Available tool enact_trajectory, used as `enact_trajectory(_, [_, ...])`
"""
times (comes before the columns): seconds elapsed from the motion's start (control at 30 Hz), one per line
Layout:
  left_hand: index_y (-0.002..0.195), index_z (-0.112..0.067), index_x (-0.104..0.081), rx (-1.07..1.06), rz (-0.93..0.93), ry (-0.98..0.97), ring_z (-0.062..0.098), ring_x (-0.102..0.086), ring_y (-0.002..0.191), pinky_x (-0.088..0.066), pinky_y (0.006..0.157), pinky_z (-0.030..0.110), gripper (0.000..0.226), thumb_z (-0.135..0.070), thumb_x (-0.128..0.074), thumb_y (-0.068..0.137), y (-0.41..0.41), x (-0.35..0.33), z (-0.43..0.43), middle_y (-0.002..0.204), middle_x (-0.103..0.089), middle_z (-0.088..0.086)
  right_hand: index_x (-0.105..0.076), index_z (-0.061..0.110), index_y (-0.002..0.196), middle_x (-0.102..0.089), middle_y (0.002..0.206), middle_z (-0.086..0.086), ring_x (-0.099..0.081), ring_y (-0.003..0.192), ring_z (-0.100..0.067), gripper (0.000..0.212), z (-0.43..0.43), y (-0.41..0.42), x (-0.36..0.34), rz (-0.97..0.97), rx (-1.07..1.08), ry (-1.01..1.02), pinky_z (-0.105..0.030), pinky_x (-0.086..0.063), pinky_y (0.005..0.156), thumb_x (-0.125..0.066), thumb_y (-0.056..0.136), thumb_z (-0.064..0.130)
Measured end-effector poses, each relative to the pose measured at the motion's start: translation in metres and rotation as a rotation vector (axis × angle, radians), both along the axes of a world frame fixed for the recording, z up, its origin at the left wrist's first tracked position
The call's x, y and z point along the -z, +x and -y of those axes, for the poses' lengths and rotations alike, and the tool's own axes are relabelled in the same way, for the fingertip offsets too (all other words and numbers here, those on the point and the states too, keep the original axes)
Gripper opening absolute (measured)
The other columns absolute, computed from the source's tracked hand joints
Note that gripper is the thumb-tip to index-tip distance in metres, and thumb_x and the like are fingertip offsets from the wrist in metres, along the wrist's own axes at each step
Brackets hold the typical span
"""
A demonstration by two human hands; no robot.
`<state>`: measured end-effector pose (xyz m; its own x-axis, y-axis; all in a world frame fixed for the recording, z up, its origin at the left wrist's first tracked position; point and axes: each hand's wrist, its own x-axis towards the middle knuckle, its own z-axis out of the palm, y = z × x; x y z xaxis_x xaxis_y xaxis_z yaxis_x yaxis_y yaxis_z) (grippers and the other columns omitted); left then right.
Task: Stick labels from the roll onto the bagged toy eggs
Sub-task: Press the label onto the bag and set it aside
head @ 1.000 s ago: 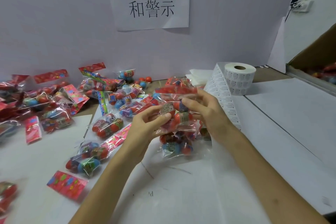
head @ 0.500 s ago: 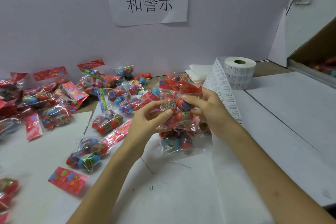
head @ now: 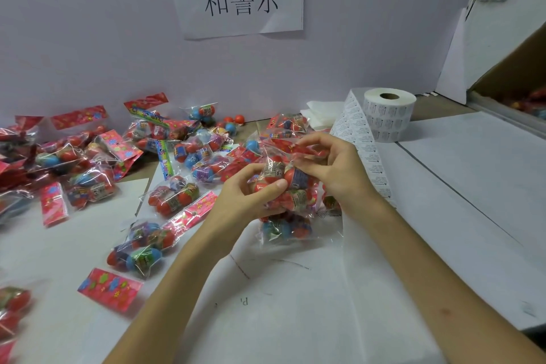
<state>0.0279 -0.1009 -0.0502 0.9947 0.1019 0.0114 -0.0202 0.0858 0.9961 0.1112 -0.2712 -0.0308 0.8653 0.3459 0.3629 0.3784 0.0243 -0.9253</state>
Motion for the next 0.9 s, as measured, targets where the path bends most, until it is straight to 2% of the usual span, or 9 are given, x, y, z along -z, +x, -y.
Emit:
enact_trajectory(0.13, [0.127,-0.014,-0.067,0.072,-0.019,0.027,0.031,-0.075,0.106,-0.062,0.089,0.04,0.057,-0.02,-0.091,0.076,-0.0003,0.0008,-0.0009,0.115,-0.077,0.01,-0.07,0.023,0.097,-0.075,0.094,0.001,-0.073,0.091,-0.016,0.025,-0.0025,-0.0009,0.0039,0.067,0.044,-0.043,-0.044,-0.061,0.086,-0.079,0.084,0.002])
enact_trajectory(0.3, [0.123,-0.016,-0.067,0.067,-0.001,0.028,0.03,-0.076,0.103,-0.064,0.084,0.036,0.064,-0.019,-0.089,0.064,0.0007,-0.001,-0.0014,0.112,-0.078,0.008,-0.07,0.025,0.1,-0.077,0.095,0.0,-0.074,0.094,-0.017,0.017,-0.0019,-0.0005,0.0057,0.025,0.026,-0.048,-0.046,-0.06,0.09,-0.074,0.091,0.01])
enact_trajectory(0.43, [0.118,-0.014,-0.069,-0.013,0.029,0.041,0.03,-0.076,0.1,-0.064,0.083,0.038,0.046,-0.009,-0.085,0.075,0.0011,0.0002,-0.0027,0.109,-0.078,0.01,-0.069,0.03,0.105,-0.076,0.1,0.003,-0.074,0.096,-0.014,0.009,-0.0021,-0.0022,0.004,-0.086,-0.067,-0.032,-0.04,-0.061,0.086,-0.069,0.095,0.029])
enact_trajectory(0.5, [0.117,-0.015,-0.07,-0.063,0.046,0.054,0.029,-0.077,0.097,-0.064,0.082,0.038,0.039,-0.006,-0.082,0.081,0.0011,0.0,-0.0042,0.106,-0.079,0.008,-0.069,0.025,0.112,-0.073,0.096,0.01,-0.071,0.088,-0.007,0.027,-0.0003,-0.0025,0.0023,-0.131,-0.109,-0.081,-0.035,-0.06,0.082,-0.069,0.09,0.041])
enact_trajectory(0.57, [0.117,-0.014,-0.07,-0.108,0.07,0.037,0.029,-0.078,0.091,-0.063,0.075,0.032,0.037,-0.005,-0.081,0.082,0.0009,-0.0004,-0.0063,0.102,-0.079,0.008,-0.068,0.02,0.115,-0.069,0.084,0.017,-0.067,0.079,-0.003,0.029,0.0009,-0.0028,0.0002,-0.176,-0.165,-0.071,-0.029,-0.059,0.073,-0.07,0.09,0.036])
enact_trajectory(0.63, [0.118,-0.013,-0.07,-0.151,0.084,-0.005,0.028,-0.078,0.087,-0.062,0.071,0.03,0.038,-0.004,-0.08,0.083,0.0005,-0.0019,-0.0082,0.101,-0.08,0.008,-0.066,0.016,0.117,-0.068,0.081,0.01,-0.068,0.077,-0.007,0.025,0.0006,-0.0032,0.0005,-0.195,-0.186,-0.04,-0.033,-0.061,0.067,-0.072,0.093,0.018])
enact_trajectory(0.7, [0.121,-0.014,-0.068,-0.171,0.087,-0.029,0.028,-0.078,0.089,-0.063,0.073,0.032,0.039,-0.004,-0.079,0.084,0.0007,-0.0028,-0.0092,0.102,-0.08,0.007,-0.065,0.014,0.12,-0.066,0.085,0.002,-0.068,0.078,-0.011,0.031,-0.0004,-0.0037,0.0011,-0.181,-0.161,-0.038,-0.037,-0.062,0.068,-0.073,0.091,0.009])
enact_trajectory(0.8, [0.123,-0.014,-0.067,-0.154,0.087,-0.021,0.03,-0.077,0.095,-0.065,0.08,0.037,0.042,-0.009,-0.08,0.084,0.0001,-0.0021,-0.0075,0.106,-0.079,0.009,-0.065,0.011,0.119,-0.068,0.082,0.003,-0.068,0.078,-0.008,0.032,-0.0016,-0.0035,0.0037,-0.12,-0.123,-0.038,-0.03,-0.06,0.068,-0.072,0.09,0.002])
enact_trajectory(0.9, [0.129,-0.015,-0.063,-0.107,0.087,-0.033,0.03,-0.077,0.098,-0.064,0.083,0.037,0.061,-0.022,-0.085,0.073,-0.0012,-0.0026,-0.0054,0.11,-0.078,0.008,-0.067,0.013,0.116,-0.068,0.084,0.002,-0.067,0.08,-0.007,0.031,-0.0012,-0.0027,0.0054,-0.066,-0.086,-0.046,-0.029,-0.059,0.076,-0.073,0.089,0.001])
